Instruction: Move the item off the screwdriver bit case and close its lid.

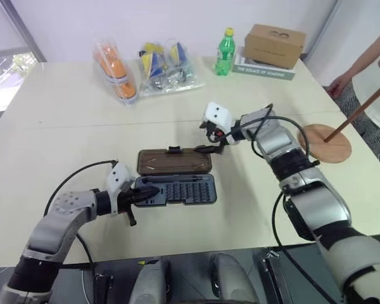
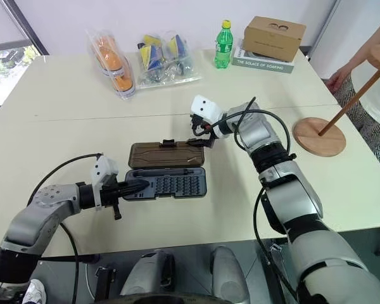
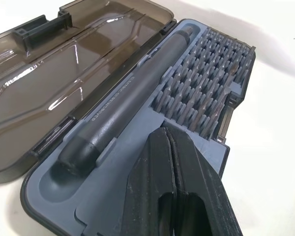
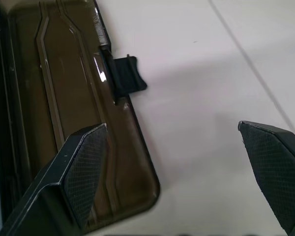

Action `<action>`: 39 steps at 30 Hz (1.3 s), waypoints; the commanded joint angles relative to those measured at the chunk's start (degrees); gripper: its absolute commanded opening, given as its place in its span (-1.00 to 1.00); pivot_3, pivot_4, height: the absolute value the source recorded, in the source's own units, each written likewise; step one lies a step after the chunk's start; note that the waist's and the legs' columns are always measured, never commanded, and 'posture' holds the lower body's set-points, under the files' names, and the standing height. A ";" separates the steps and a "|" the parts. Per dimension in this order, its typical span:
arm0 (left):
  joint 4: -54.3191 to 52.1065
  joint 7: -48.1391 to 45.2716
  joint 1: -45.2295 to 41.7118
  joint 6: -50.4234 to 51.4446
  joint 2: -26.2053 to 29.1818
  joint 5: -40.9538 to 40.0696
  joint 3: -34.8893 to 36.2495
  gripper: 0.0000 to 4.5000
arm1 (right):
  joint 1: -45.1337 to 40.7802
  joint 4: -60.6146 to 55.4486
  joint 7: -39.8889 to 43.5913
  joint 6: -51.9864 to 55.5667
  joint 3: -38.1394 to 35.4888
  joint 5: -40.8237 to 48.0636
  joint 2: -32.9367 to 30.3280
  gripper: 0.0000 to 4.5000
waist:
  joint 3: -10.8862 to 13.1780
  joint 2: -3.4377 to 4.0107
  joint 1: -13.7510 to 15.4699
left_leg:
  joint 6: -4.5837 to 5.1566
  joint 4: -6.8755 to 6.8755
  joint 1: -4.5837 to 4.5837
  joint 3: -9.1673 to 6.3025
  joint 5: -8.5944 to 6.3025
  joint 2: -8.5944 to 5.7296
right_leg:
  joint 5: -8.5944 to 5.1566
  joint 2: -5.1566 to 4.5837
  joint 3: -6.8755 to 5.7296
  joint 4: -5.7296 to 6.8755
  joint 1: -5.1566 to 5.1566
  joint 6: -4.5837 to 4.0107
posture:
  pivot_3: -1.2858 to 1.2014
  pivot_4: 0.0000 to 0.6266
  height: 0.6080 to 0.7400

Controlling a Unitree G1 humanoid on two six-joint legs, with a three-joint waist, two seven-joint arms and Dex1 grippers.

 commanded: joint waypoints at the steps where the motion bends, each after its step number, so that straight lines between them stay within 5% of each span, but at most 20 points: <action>1: -0.71 0.39 1.46 0.65 0.26 0.49 -0.09 -1.00 | -1.39 1.06 -0.35 -2.05 0.03 -0.64 0.83 0.98 | 0.00 0.00 -0.04 | 0.00 0.00 0.00 0.00 0.00 0.00 | 0.00 -0.01 0.00 0.00 0.00 0.00 | 0.03 -0.52 1.00; 19: -1.89 2.52 1.80 1.52 -0.07 -0.35 1.07 -1.00 | -2.00 12.67 -3.71 -7.68 -0.74 -3.02 2.53 0.98 | -0.01 0.02 -0.07 | -0.01 0.00 0.01 -0.01 0.00 0.01 | 0.00 -0.03 0.00 0.02 0.01 0.00 | 0.03 -0.52 1.00; 22: -1.59 2.50 1.87 1.30 0.10 -0.34 1.15 -1.00 | -2.08 13.51 -3.84 -7.96 -0.73 -3.17 2.56 0.61 | -0.02 0.02 -0.07 | -0.01 0.00 0.02 -0.01 0.00 0.02 | 0.00 -0.03 0.00 0.02 0.01 0.00 | 0.03 -0.52 1.00; 28: -1.05 2.38 1.59 0.86 0.18 -0.03 1.01 -1.00 | -1.17 13.26 -2.52 -8.60 -0.03 -3.93 2.07 -0.69 | -0.02 0.03 -0.09 | -0.01 0.00 0.05 -0.01 0.00 0.02 | 0.01 -0.04 0.00 0.05 0.03 -0.01 | 0.03 -0.52 1.00; 30: -0.89 2.28 1.45 0.75 0.23 0.03 1.01 -1.00 | -0.43 12.31 -1.55 -8.95 0.41 -4.33 1.81 -0.98 | -0.07 -0.03 -0.10 | -0.02 0.00 0.09 -0.01 0.01 0.02 | 0.02 -0.05 0.00 0.09 0.05 -0.03 | 0.03 -0.52 1.00; 39: -0.22 1.80 1.09 0.34 0.44 0.26 1.09 -1.00 | 4.04 3.50 -2.44 -19.53 2.81 -8.02 -0.65 -0.98 | -0.05 0.03 -0.18 | -0.03 -0.05 0.34 -0.06 0.00 0.06 | 0.01 -0.03 -0.02 0.10 0.29 -0.06 | 0.03 -0.52 1.00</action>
